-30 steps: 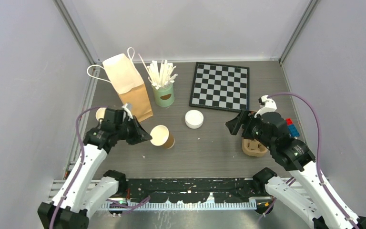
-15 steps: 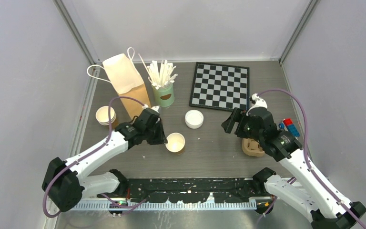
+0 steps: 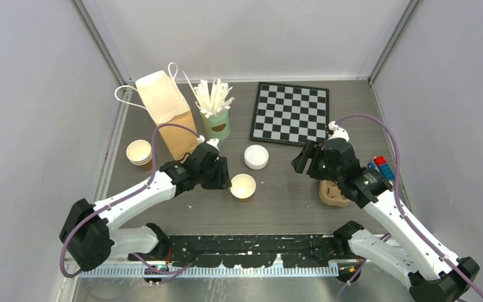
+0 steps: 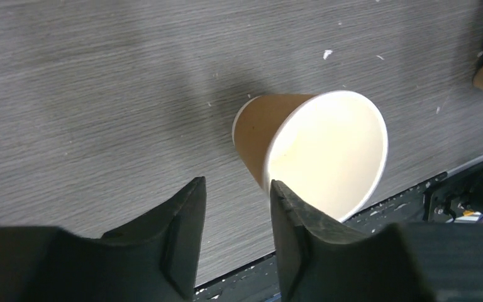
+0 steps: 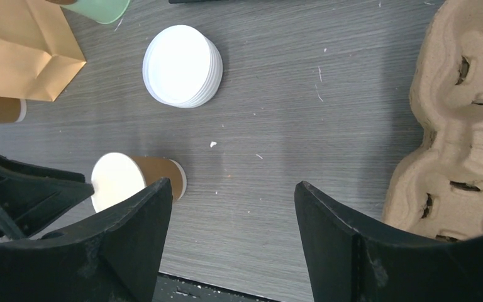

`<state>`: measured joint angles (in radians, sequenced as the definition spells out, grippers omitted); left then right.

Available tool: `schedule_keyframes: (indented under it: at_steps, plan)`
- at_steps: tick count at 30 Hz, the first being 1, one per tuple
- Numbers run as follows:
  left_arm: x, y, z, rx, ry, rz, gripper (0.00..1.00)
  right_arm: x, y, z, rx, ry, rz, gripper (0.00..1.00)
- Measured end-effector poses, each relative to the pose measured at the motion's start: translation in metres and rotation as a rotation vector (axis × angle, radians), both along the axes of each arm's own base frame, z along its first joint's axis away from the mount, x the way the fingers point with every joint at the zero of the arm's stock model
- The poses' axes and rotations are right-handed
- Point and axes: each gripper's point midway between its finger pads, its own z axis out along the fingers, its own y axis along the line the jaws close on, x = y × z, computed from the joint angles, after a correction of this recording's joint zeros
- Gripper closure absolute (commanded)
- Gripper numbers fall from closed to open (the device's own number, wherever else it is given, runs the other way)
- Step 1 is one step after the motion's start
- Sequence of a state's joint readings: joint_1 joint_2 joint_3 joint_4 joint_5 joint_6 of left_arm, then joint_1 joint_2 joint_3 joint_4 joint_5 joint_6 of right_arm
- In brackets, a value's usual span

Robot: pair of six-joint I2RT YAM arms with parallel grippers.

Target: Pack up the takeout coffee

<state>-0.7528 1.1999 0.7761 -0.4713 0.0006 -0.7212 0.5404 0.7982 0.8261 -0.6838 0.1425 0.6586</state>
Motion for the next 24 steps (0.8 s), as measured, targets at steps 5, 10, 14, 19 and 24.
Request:
schedule_keyframes:
  at_steps: [5, 10, 14, 19, 24]
  plan:
    - [0.003, 0.002, 0.034, -0.025, -0.071, -0.012, 0.26, 0.012, 0.007, -0.007, 0.002, 0.018, -0.010, 0.44]
    - [0.005, 0.013, 0.101, -0.079, -0.243, -0.027, 0.01, 0.033, 0.023, -0.021, 0.014, 0.049, -0.015, 0.55]
    - [-0.007, 0.034, 0.140, -0.110, -0.369, -0.040, 0.00, 0.057, 0.039, -0.035, 0.005, 0.078, -0.020, 0.58]
    - [-0.028, 0.059, 0.148, -0.092, -0.431, -0.067, 0.00, 0.092, 0.059, -0.055, -0.054, 0.109, 0.016, 0.62]
    - [-0.042, 0.073, 0.138, -0.077, -0.439, -0.081, 0.00, 0.122, 0.072, -0.091, -0.149, 0.152, 0.061, 0.66]
